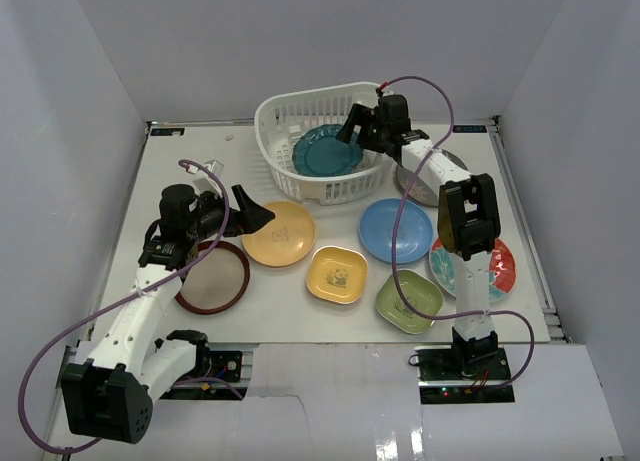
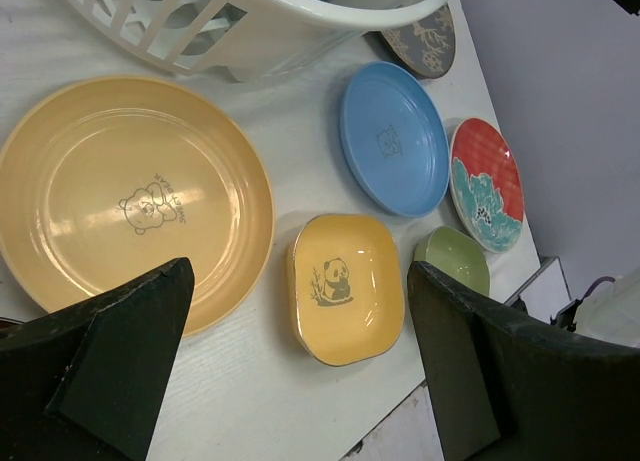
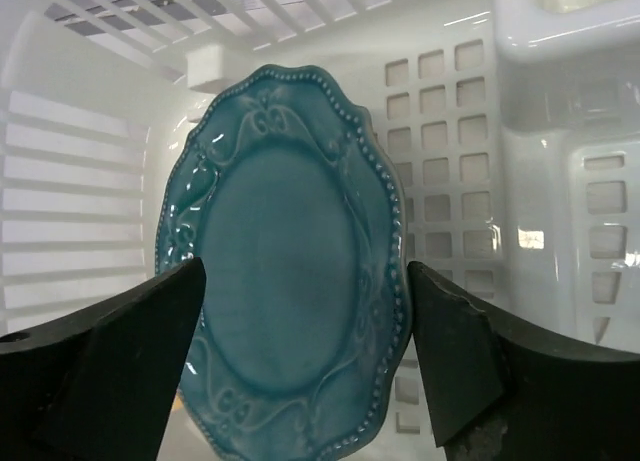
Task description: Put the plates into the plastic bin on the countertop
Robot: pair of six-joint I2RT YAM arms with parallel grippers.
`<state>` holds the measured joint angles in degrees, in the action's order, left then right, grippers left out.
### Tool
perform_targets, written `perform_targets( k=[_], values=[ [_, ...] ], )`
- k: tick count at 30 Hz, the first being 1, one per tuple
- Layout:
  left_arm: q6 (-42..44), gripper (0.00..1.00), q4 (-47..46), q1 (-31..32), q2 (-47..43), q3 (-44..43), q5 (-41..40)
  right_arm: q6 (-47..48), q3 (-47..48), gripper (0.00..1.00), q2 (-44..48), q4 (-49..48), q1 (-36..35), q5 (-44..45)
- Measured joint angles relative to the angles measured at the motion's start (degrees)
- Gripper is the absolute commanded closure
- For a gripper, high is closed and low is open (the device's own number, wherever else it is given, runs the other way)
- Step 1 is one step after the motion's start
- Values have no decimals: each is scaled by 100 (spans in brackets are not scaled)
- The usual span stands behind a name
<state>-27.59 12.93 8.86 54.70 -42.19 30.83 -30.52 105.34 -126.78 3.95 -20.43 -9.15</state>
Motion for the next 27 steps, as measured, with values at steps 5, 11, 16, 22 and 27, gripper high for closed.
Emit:
perform_targets(
  k=[5, 11, 16, 22, 27],
  values=[
    [15, 2, 0, 0, -15, 2, -31, 339, 186, 6, 68, 254, -22, 350],
    [17, 2, 0, 0, -142, 15, -72, 966, 262, 3, 518, 380, -70, 1073],
    [17, 2, -2, 0, -232, 17, -96, 1305, -74, 42, 1263, 321, 90, 1432],
    [17, 2, -2, 7, -280, 20, -37, 417, -2393, 71, 2632, -590, 1679, 846],
    [42, 2, -267, 481, -304, 55, 595, -621, -4216, 50, 2726, -1471, 3547, 20]
  ],
)
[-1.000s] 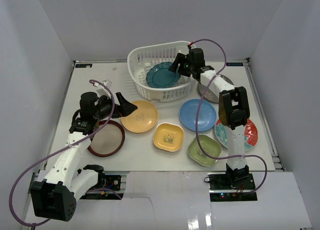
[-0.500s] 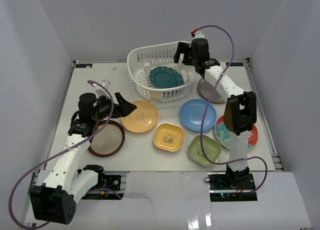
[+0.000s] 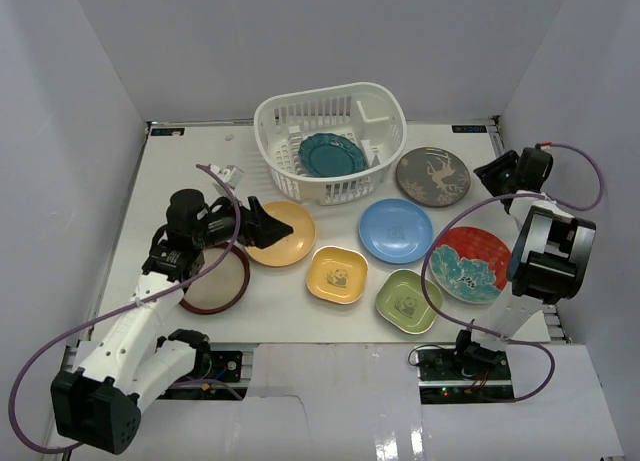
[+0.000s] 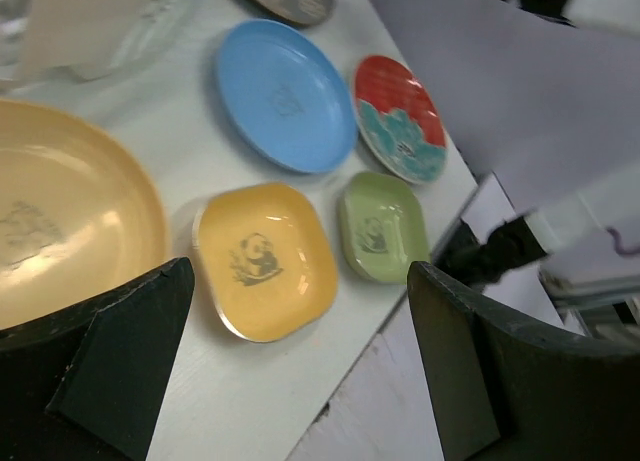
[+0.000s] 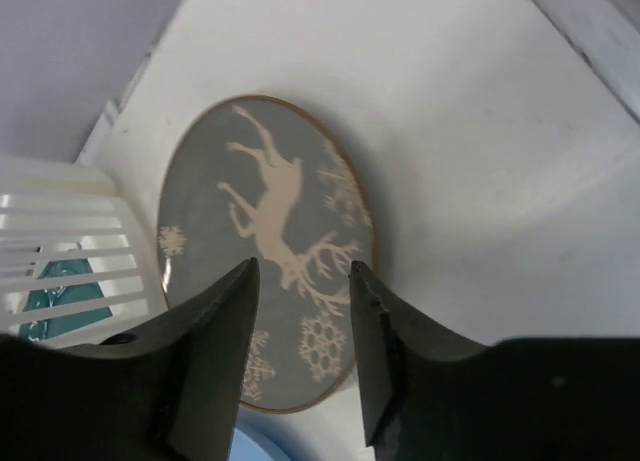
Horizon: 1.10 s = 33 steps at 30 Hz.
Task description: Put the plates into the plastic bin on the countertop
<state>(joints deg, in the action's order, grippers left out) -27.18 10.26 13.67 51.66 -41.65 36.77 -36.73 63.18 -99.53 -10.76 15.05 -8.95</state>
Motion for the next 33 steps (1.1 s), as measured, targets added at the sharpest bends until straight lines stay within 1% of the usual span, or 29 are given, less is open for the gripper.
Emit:
perform_targets(
  k=[1, 2, 4, 6, 9, 10, 13, 16, 20, 21, 23, 24, 27, 30, 33],
  values=[
    [24, 2, -59, 192, -17, 2, 162, -138, -168, 43, -74, -66, 177, -107],
    [63, 2, -125, 404, -52, 2, 284, -225, -315, 33, -175, -131, 310, -247],
    [146, 2, -208, 726, -181, 4, 442, -297, -461, 28, -348, -195, 376, -468],
    [223, 2, -251, 892, -369, 4, 505, -297, -494, 28, -470, -291, 326, -662],
    [304, 2, -310, 918, -544, 4, 498, -321, -492, 30, -651, -546, 258, -896],
    [323, 2, -310, 918, -553, 4, 487, -339, -487, 34, -728, -621, 245, -968],
    [363, 2, -297, 935, -481, 4, 433, -420, -468, 39, -988, -866, 258, -1102],
    [389, 2, -286, 935, -398, 4, 367, -697, -479, 40, -1320, -1045, 286, -1191],
    [426, 2, -271, 935, -382, 4, 260, -977, -490, 40, -1447, -1397, 282, -1241],
    [428, 2, -271, 935, -382, 4, 232, -1016, -505, 47, -1453, -1456, 282, -1241],
    [433, 2, -271, 938, -372, 4, 177, -1067, -581, 55, -1473, -1598, 256, -1252],
    [442, 2, -269, 938, -358, 4, 155, -1110, -590, 67, -1526, -1635, 247, -1279],
    [455, 2, -269, 938, -254, 4, 105, -1261, -586, 91, -1731, -1814, 245, -1401],
    [435, 2, -256, 940, -157, 9, 0, -1510, -699, 92, -1703, -2037, 254, -1440],
    [350, 2, -313, 940, -157, 66, -46, -1532, -1049, 92, -1134, -2037, 203, -1163]
  ],
)
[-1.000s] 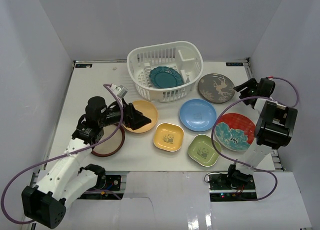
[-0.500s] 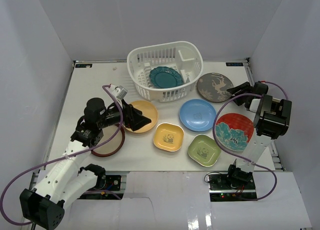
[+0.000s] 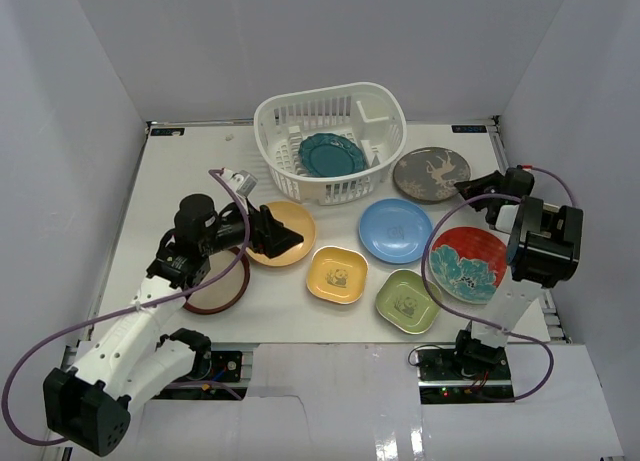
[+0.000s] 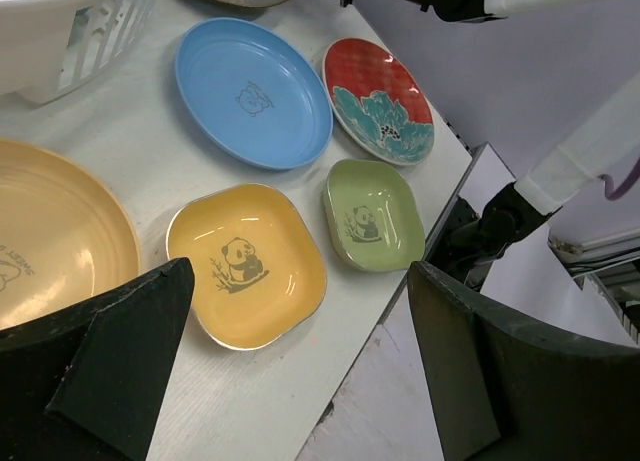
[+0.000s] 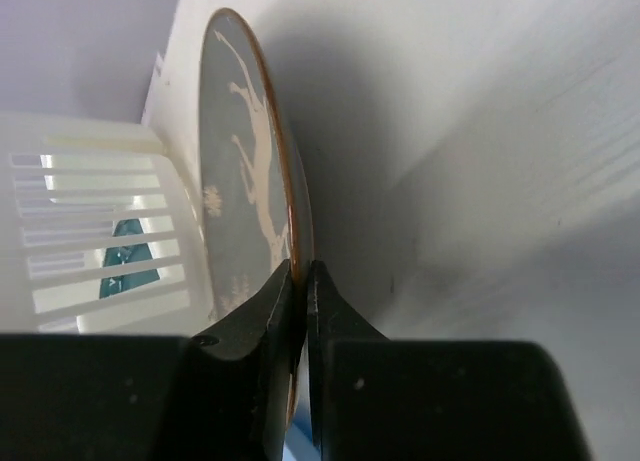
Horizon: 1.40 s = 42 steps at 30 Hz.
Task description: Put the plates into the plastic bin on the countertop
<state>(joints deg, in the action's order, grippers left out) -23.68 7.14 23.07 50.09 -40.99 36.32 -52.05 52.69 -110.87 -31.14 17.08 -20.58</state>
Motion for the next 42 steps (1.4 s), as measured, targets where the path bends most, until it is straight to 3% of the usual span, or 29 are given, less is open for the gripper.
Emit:
perform_targets(
  k=[5, 11, 17, 21, 30, 33, 37, 38, 40, 41, 42],
  values=[
    [-289, 2, -63, 0, 234, -39, 2, 337, -236, 92, 1292, 529, 13, 627],
    [-800, 4, -31, 0, 691, -682, 13, 507, -348, 92, 3008, 929, 59, 1237],
    [-1408, 4, -299, 2, 1294, -1285, 33, 496, -699, 92, 4494, 1064, 31, 1049],
    [-1633, 5, -374, 55, 1886, -1738, 7, 446, -772, 92, 4852, 1198, -387, 566],
    [-1497, 10, -446, 271, 3893, -3147, -387, -282, -1137, 92, 4706, 763, -1840, -905],
    [-1421, 32, -435, 278, 4391, -3386, -553, -463, -1145, 92, 4524, 525, -2203, -1128],
    [-1467, 88, -476, 302, 4535, -3416, -551, -442, -1320, 92, 4345, 404, -2347, -1049],
    [-1593, 100, -575, 297, 4520, -3432, -372, -472, -1408, 87, 4291, 402, -2297, -1023],
    [-1703, 100, -667, 297, 4487, -3512, -269, -660, -1541, 69, 4170, 352, -2264, -1060],
    [-1676, 100, -671, 295, 4478, -3515, -302, -686, -1541, 49, 4159, 328, -2277, -1036],
    [-1648, 100, -682, 295, 4485, -3521, -315, -723, -1541, 41, 4172, 254, -2284, -1080]
  ],
)
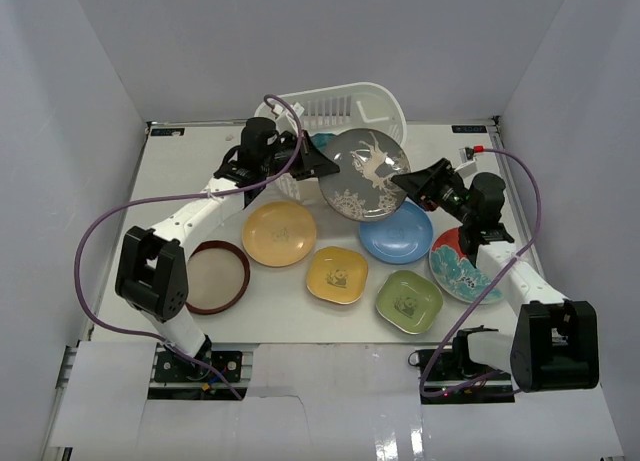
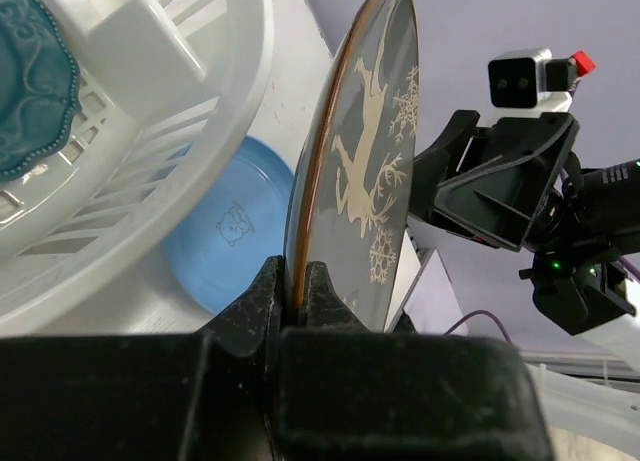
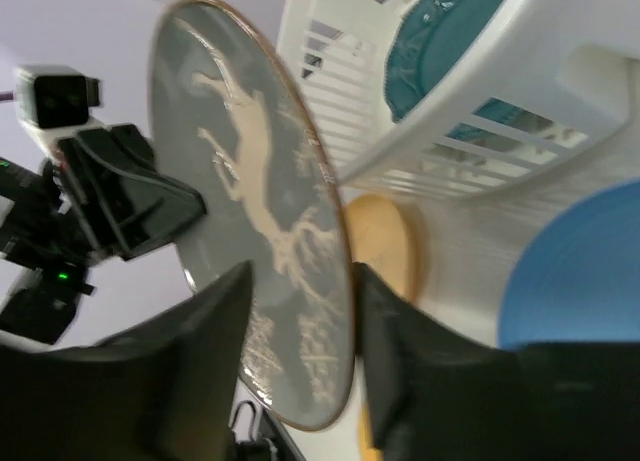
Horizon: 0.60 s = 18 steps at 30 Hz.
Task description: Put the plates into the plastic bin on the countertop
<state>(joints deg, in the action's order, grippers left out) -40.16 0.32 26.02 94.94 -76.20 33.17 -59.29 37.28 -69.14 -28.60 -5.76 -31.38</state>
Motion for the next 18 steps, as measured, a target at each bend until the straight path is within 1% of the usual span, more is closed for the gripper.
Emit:
perform_targets(
  k=[1, 2, 5, 8, 12, 15, 18],
  values=[
    [28, 100, 28, 2, 33, -31, -37, 52, 2, 34, 28, -37, -28, -11],
    [24, 100, 72, -2, 72, -68, -24, 116, 2, 22, 72, -33, -55, -13],
    [48, 100, 448, -68, 328, -538, 11, 339, 4, 9, 297, 76, -76, -15],
    [59, 100, 863, -197, 734, -1362, -116, 686, 4, 7, 754, 380, -74, 59],
    [92, 100, 1128, -616, 1373, -2465, -883, 1123, -94, 8, 1578, 651, -98, 144],
    [157, 100, 1342, -953, 1786, -2970, -1355, 1445, -328, 9, 2129, 911, -107, 282],
    [254, 100, 1550, -1213, 2138, -3121, -1827, 1722, -647, 9, 2651, 1366, -107, 442]
  ],
)
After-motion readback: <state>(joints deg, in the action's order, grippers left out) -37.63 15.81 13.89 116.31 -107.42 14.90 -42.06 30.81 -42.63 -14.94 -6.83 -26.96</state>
